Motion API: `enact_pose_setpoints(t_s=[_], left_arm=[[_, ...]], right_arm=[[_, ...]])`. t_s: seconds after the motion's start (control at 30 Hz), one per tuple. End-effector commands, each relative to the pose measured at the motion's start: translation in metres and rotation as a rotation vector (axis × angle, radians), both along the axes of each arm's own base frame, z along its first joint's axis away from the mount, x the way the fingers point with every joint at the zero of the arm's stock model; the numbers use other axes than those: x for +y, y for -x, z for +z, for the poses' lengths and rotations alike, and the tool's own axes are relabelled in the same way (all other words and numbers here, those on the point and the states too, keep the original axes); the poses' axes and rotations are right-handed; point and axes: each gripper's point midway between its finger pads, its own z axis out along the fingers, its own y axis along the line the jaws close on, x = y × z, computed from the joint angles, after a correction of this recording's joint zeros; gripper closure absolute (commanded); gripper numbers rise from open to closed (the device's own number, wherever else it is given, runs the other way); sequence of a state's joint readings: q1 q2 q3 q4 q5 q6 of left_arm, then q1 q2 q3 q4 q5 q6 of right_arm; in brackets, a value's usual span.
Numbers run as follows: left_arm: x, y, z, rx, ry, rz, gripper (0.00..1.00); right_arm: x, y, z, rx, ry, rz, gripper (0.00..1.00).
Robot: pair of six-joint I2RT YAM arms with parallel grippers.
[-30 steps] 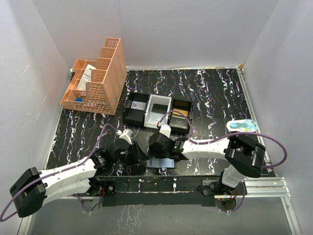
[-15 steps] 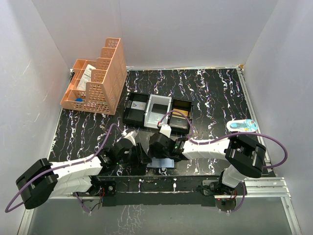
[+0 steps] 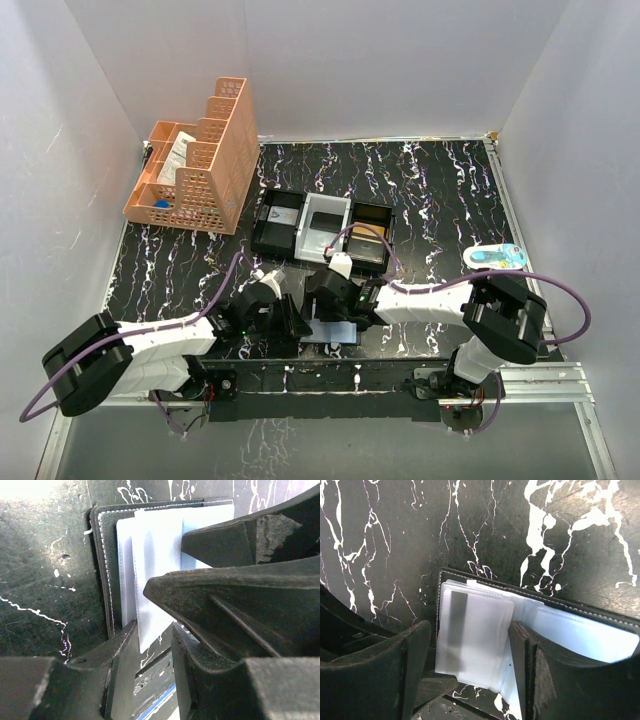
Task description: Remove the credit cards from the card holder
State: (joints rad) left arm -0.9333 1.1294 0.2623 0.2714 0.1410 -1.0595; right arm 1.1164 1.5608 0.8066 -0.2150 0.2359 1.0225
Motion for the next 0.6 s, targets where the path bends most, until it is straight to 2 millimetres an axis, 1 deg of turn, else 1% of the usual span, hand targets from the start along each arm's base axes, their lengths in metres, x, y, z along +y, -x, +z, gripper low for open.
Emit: enact_pose_setpoints(t_s=[0.0, 0.13, 0.3, 0.43, 0.57], left_arm=[[-0.027, -0.016, 0.033, -0.085, 0.107, -0.021, 0.68], [-0.030, -0.017, 0.031, -0.076, 0.114, -0.023, 0.68], [-0.035, -0.018, 0.035, -0.076, 0.117, -0.033, 0.69], [-0.040, -0.020, 0.039, -0.078, 0.126, -0.043, 0.68], [-0.049, -0.020, 0.046, -0.081, 0.133, -0.070, 0.68]], right_arm=[[0.025, 0.001, 0.042, -0.028, -0.132, 0.052, 0.32], [0.020, -0.003, 0.059, -0.059, -0.141, 0.044, 0.24], [0.000, -0.010, 0.073, -0.094, -0.136, -0.013, 0.21], [-0.029, -0.014, 0.073, -0.120, -0.107, -0.092, 0.20], [-0.054, -0.012, 0.066, -0.103, -0.119, -0.141, 0.20]])
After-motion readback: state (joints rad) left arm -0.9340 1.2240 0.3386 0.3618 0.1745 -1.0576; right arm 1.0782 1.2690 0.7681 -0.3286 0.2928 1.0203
